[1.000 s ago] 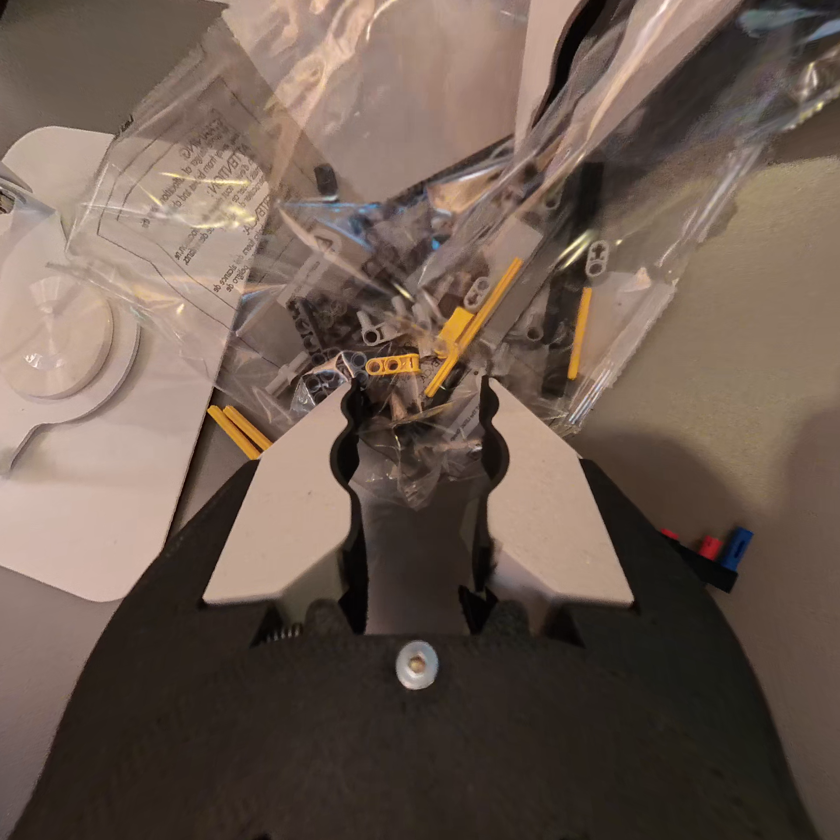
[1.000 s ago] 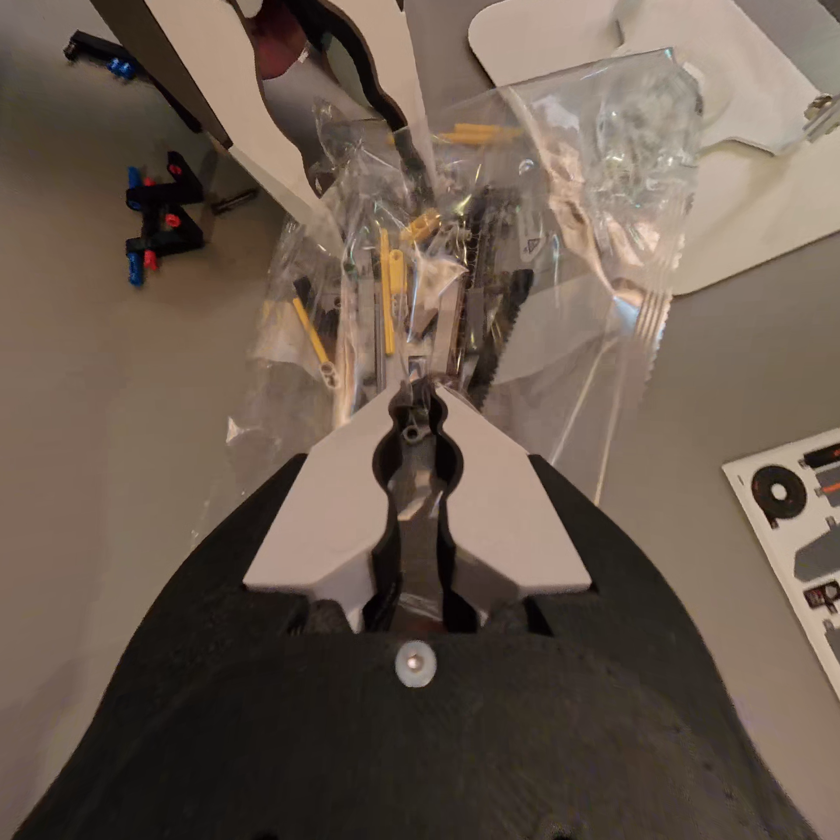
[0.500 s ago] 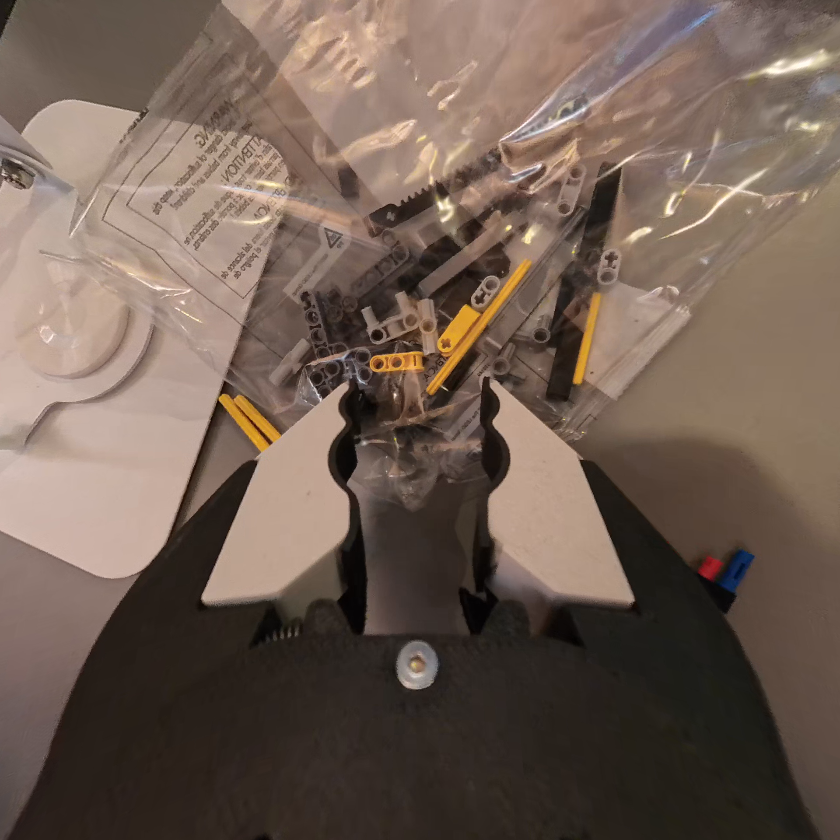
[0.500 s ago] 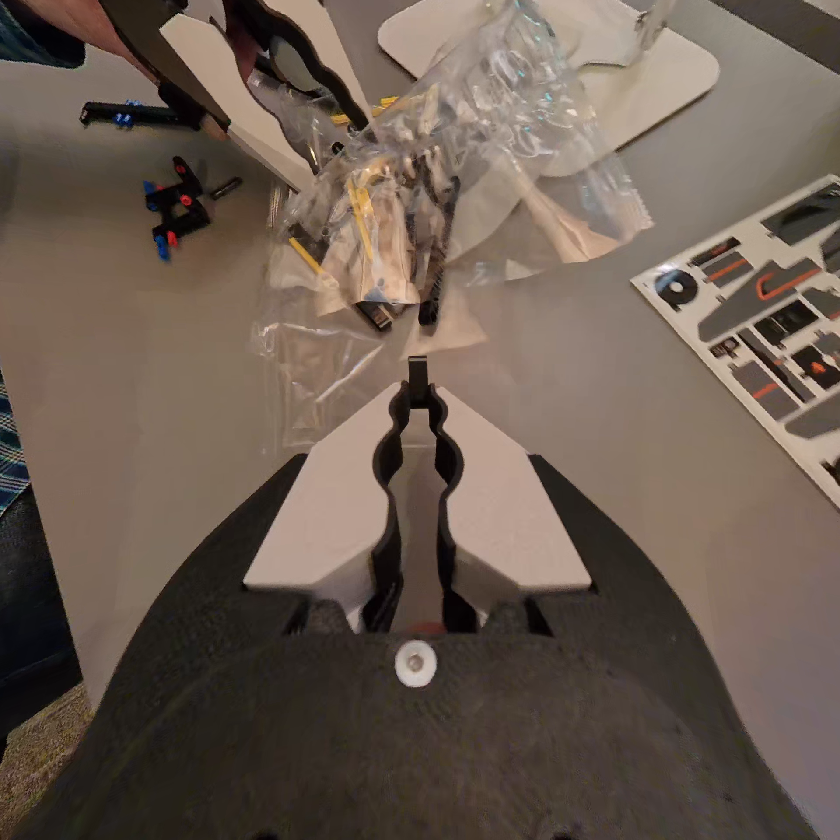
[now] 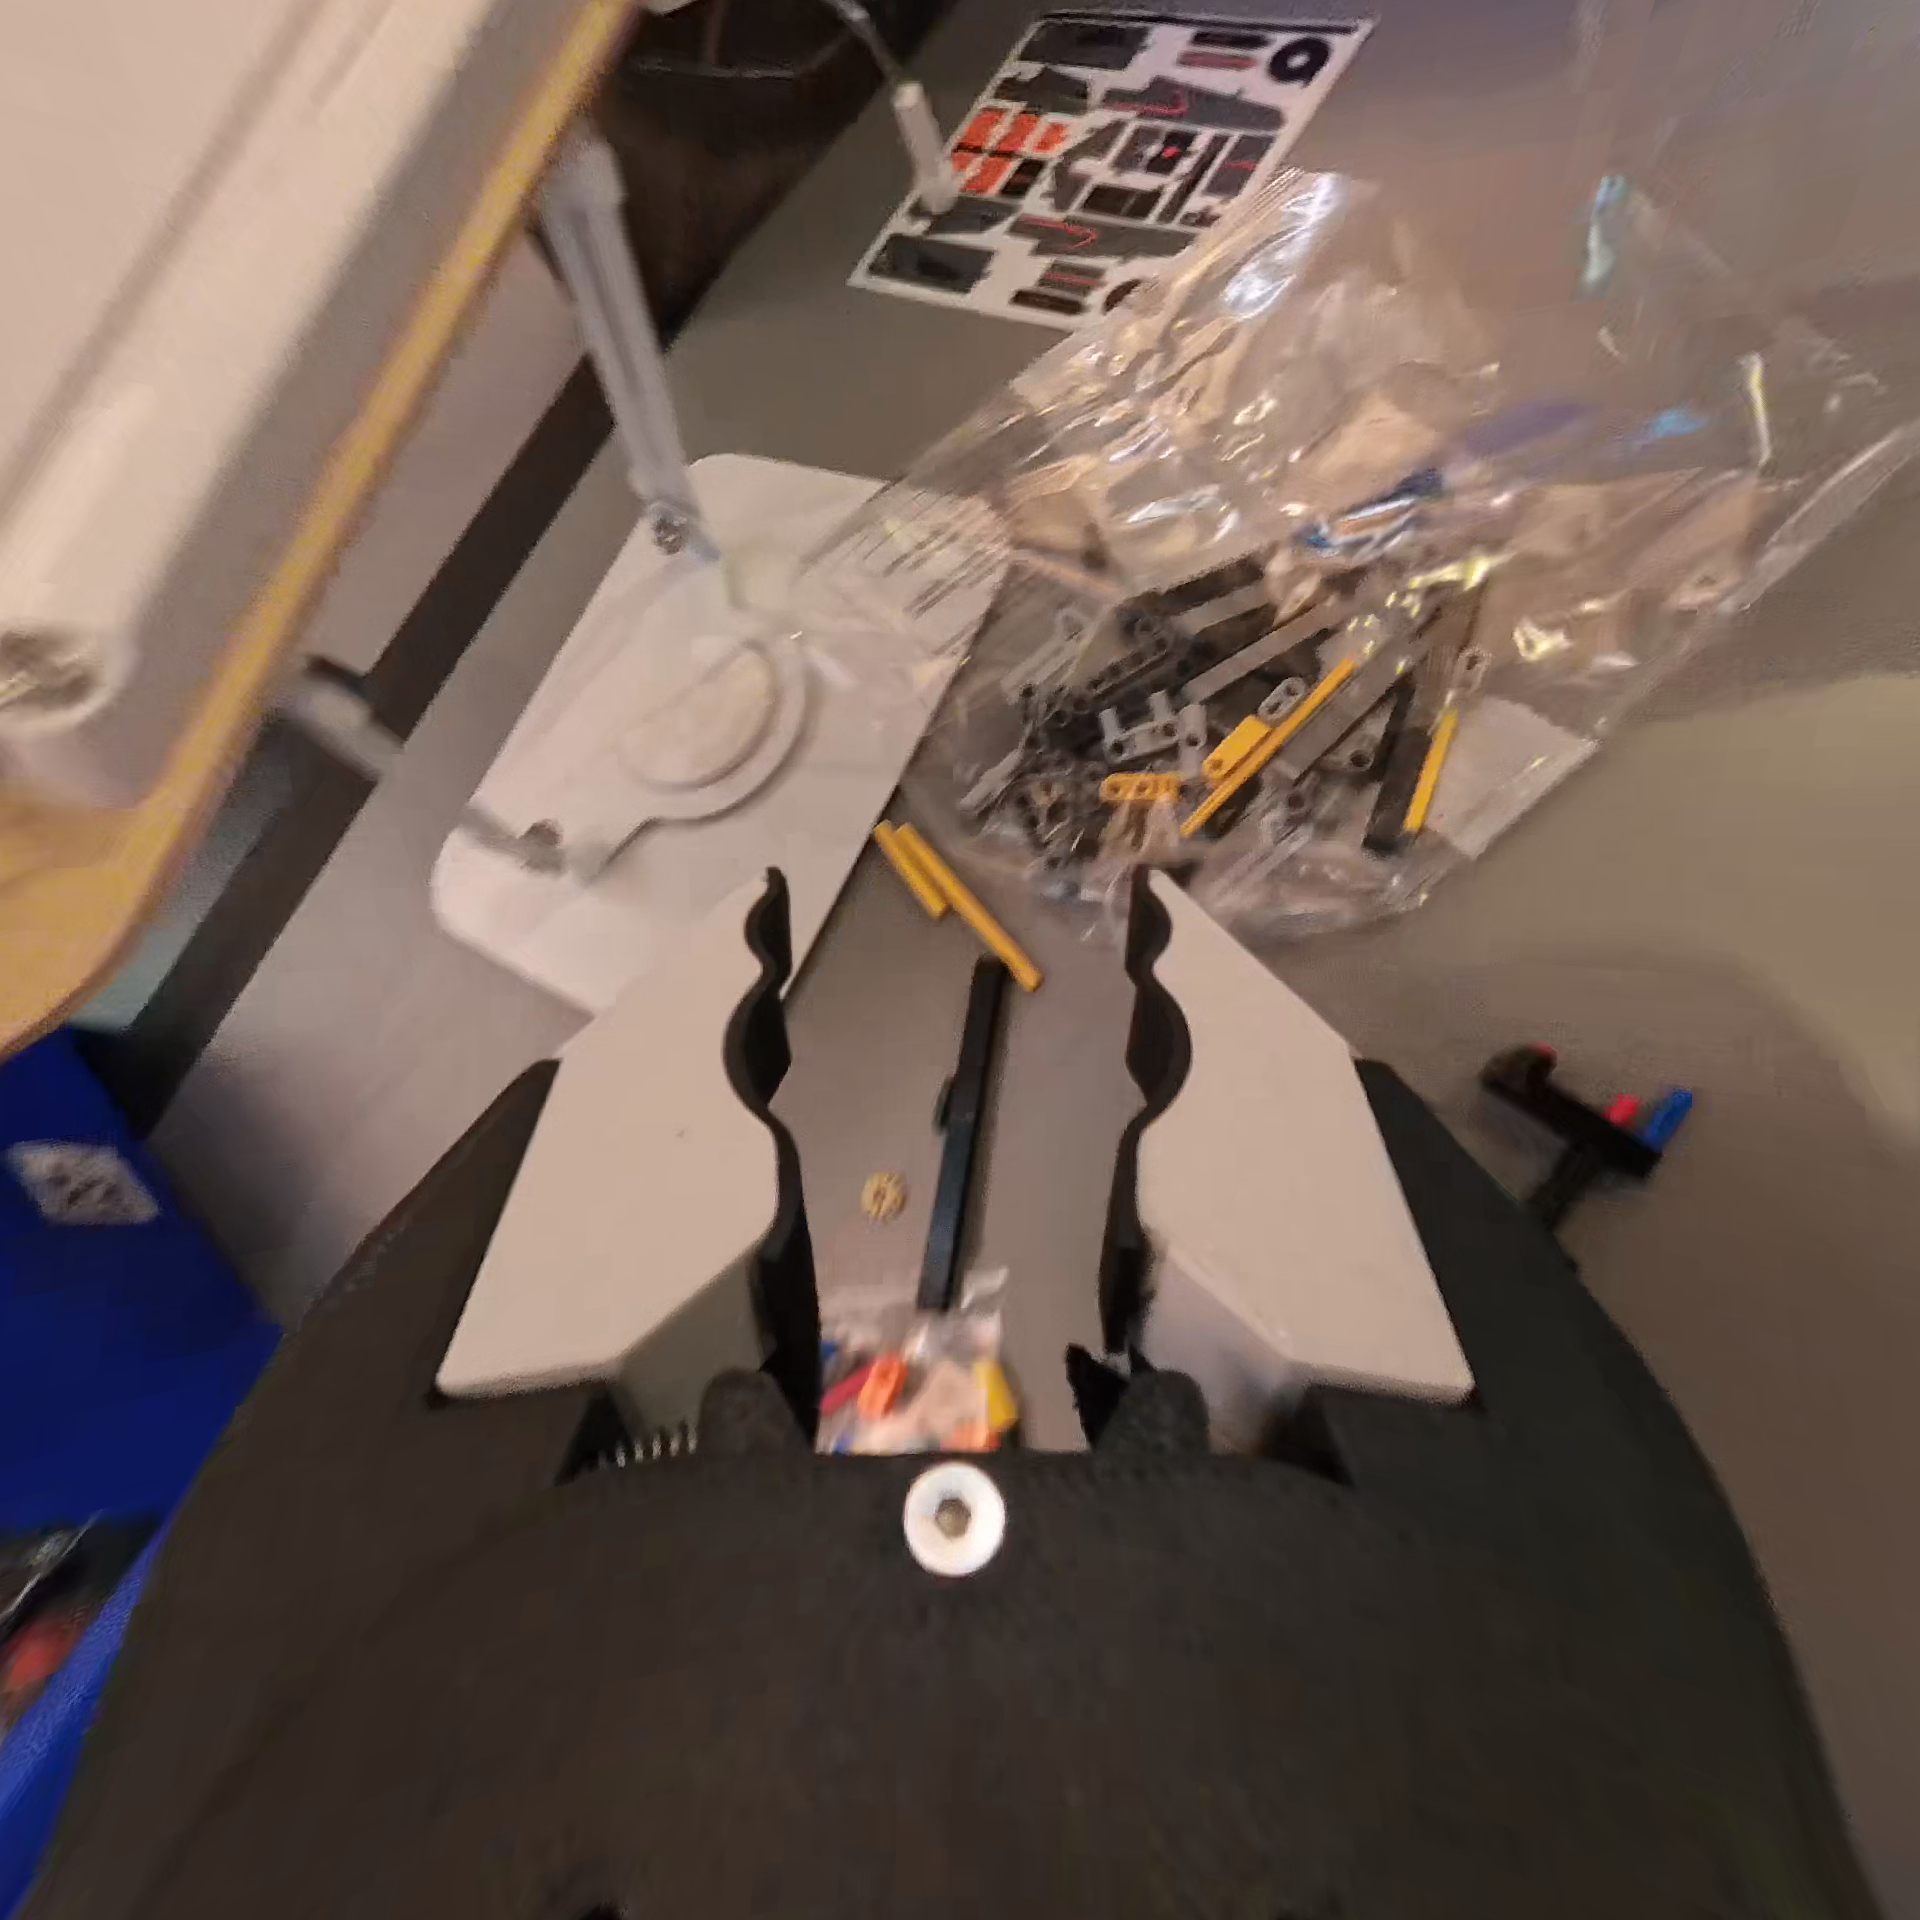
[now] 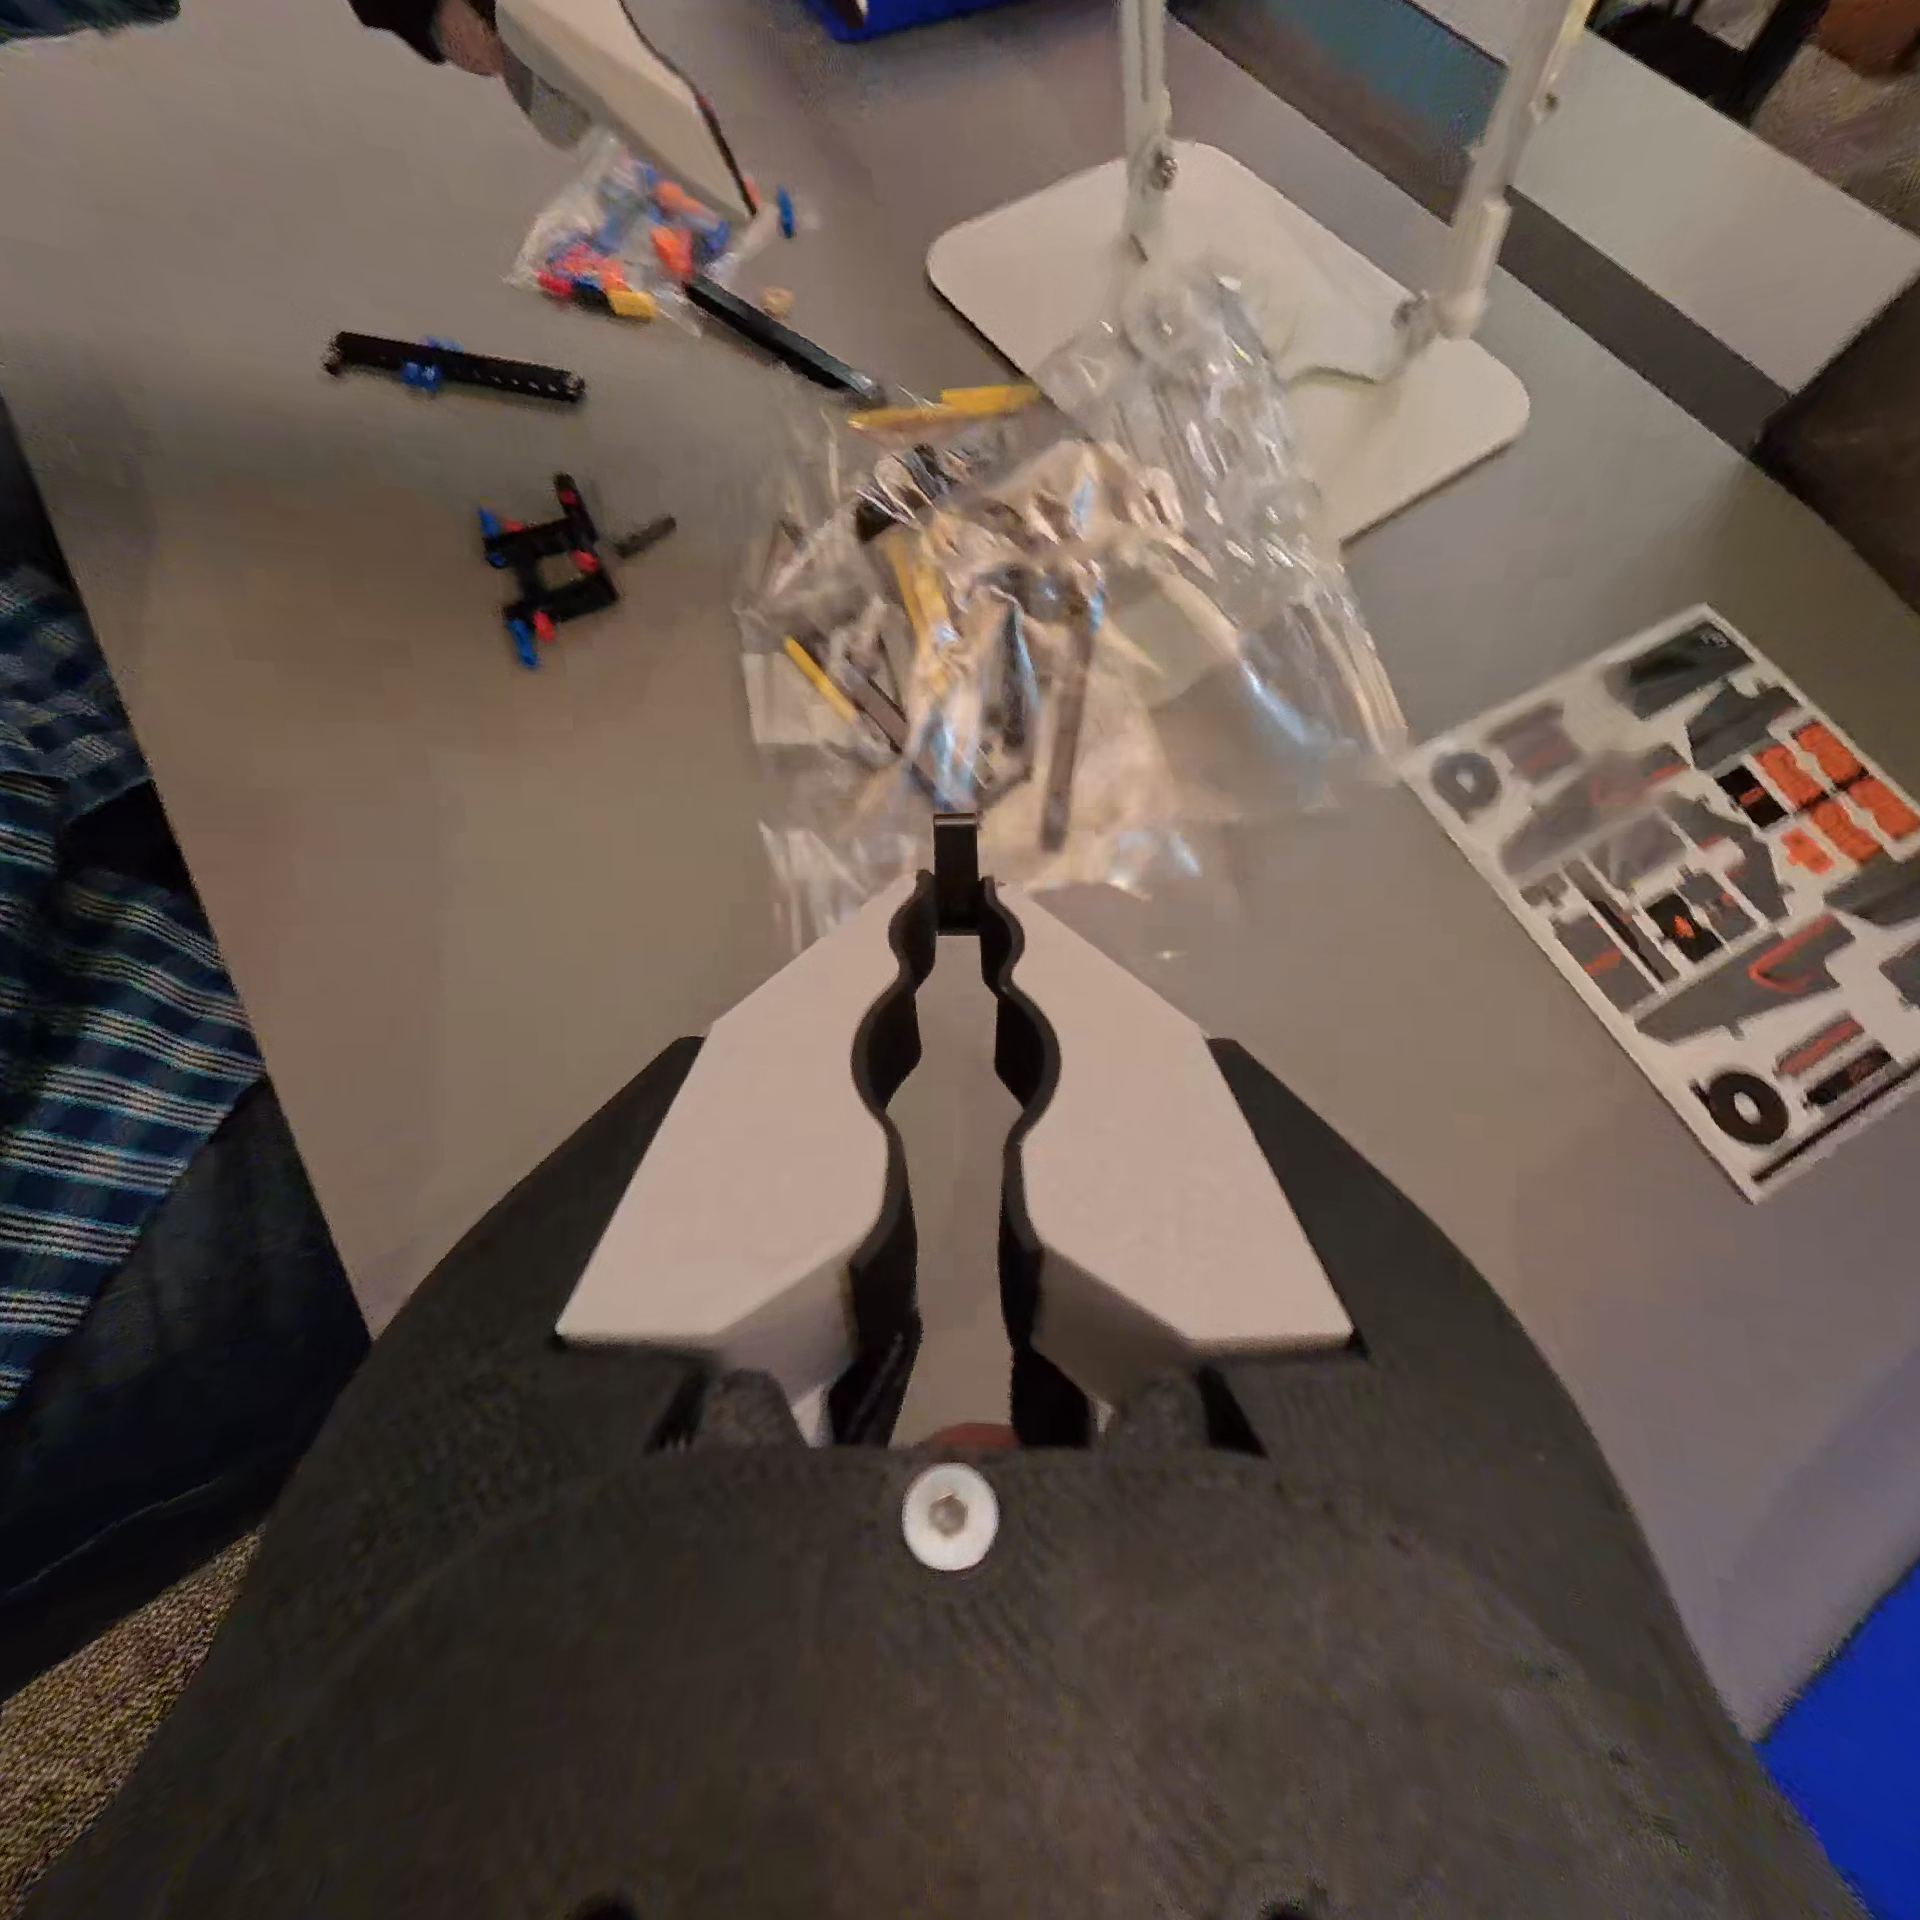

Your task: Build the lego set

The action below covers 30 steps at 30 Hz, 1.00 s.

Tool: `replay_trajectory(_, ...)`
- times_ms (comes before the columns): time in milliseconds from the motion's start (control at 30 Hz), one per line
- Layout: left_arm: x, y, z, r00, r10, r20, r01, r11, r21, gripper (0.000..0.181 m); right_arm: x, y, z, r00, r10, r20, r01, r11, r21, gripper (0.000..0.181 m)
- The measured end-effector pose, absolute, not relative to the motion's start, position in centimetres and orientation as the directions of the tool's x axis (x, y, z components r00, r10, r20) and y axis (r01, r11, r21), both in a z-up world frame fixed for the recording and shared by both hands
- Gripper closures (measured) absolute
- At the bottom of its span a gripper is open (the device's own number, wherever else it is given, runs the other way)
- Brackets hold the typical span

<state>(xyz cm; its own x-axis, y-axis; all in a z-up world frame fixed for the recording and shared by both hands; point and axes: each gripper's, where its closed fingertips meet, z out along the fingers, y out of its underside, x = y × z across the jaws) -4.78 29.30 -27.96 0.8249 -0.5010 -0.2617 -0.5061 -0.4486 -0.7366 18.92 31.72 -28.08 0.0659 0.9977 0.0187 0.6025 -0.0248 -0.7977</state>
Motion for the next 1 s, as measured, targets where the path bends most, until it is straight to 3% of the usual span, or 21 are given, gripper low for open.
replay_trajectory(33,-5.9,28.4,-27.6,0.833,-0.484,-0.269,-0.504,-0.461,-0.731,0.120,18.0,31.0,-27.8,0.041,0.999,0.017,0.597,-0.010,-0.802,0.177)
replay_trajectory(167,-9.1,23.1,-28.5,0.849,-0.460,-0.258,-0.501,-0.551,-0.667,0.129,14.2,28.1,-27.3,-0.062,0.997,0.040,0.594,0.069,-0.802,0.177)
replay_trajectory(433,-10.3,12.4,-34.9,0.885,-0.450,-0.122,-0.442,-0.727,-0.526,0.131,7.2,20.6,-29.3,-0.279,0.960,0.002,0.600,0.176,-0.780,0.177)
replay_trajectory(533,-9.5,11.1,-36.7,0.900,-0.429,-0.077,-0.402,-0.749,-0.526,0.135,5.7,19.1,-30.3,-0.312,0.950,-0.023,0.605,0.180,-0.776,0.177)
replay_trajectory(700,-9.1,11.2,-37.7,0.901,-0.427,-0.074,-0.397,-0.745,-0.536,0.167,4.1,17.3,-31.2,-0.335,0.940,-0.060,0.616,0.170,-0.769,0.177)
replay_trajectory(1000,-8.8,11.1,-37.7,0.843,-0.528,-0.106,-0.501,-0.697,-0.512,0.176,2.9,15.7,-32.2,-0.356,0.932,-0.065,0.635,0.190,-0.749,0.176)
